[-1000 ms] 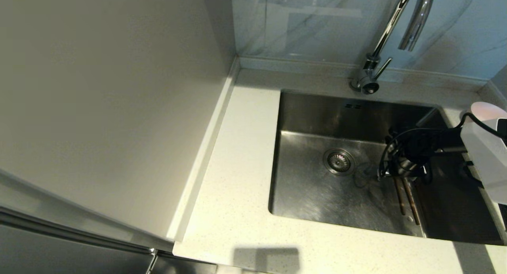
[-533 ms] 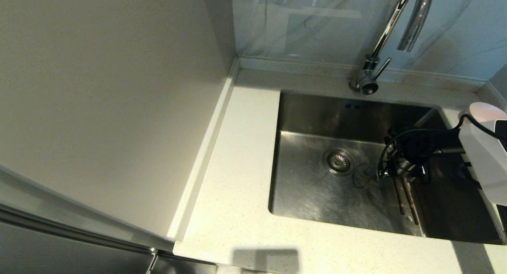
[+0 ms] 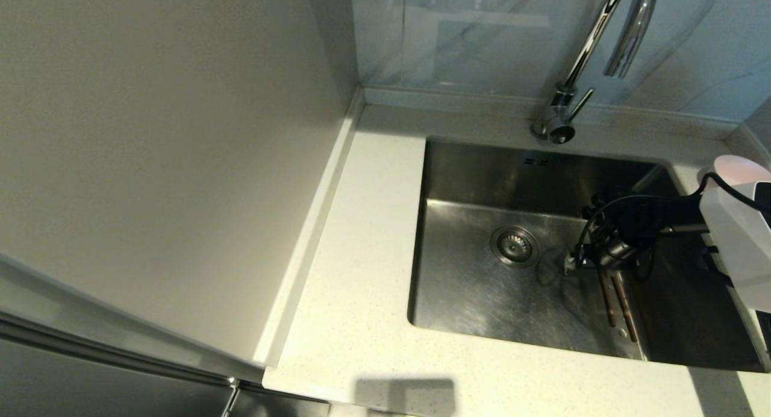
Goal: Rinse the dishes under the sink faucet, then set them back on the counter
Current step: Place the chopsticks on the bowl
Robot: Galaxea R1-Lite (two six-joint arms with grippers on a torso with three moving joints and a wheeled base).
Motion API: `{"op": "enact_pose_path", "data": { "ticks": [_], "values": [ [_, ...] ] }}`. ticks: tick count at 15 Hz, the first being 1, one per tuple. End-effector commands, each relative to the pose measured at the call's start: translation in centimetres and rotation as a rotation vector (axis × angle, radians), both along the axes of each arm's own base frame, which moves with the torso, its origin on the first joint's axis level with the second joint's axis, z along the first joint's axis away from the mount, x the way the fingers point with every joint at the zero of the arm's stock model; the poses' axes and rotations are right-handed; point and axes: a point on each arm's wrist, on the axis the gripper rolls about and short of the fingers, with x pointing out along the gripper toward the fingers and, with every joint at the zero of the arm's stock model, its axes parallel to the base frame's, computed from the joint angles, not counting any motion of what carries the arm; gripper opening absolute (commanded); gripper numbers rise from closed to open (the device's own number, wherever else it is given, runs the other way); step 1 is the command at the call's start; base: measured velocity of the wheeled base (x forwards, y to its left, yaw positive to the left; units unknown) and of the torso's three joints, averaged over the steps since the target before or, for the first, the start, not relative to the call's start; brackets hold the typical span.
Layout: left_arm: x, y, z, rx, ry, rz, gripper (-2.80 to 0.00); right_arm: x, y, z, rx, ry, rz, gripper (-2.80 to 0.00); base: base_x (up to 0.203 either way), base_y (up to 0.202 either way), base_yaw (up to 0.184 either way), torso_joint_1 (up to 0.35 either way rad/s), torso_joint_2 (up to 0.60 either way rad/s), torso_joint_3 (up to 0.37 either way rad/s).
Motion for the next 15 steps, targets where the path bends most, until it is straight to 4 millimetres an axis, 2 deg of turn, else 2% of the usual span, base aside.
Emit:
{"op": "enact_pose_path", "data": {
  "ticks": [1, 4, 10, 15],
  "values": [
    [0.0, 0.0, 0.0, 0.0, -0.003, 0.001, -2.8, 0.0, 0.0, 0.3, 0.006, -0.009, 0.003, 0.0, 0.0, 0.0, 0.0, 0.0, 0.0, 0.0],
    [0.0, 0.0, 0.0, 0.0, -0.003, 0.001, -2.8, 0.0, -0.1, 0.5, 0.008, -0.013, 0.002, 0.0, 0.0, 0.0, 0.0, 0.0, 0.0, 0.0],
    [0.0, 0.0, 0.0, 0.0, -0.003, 0.001, -2.8, 0.4, -1.1, 3.1, -0.02, -0.094, -0.022, 0.0, 0.0, 0.0, 0.0, 0.0, 0.0, 0.0],
    [0.0, 0.0, 0.0, 0.0, -0.003, 0.001, -2.8, 0.2, -2.8, 2.3, -0.029, -0.076, -0.064, 0.0, 0.0, 0.0, 0.0, 0.0, 0.0, 0.0]
  ]
}}
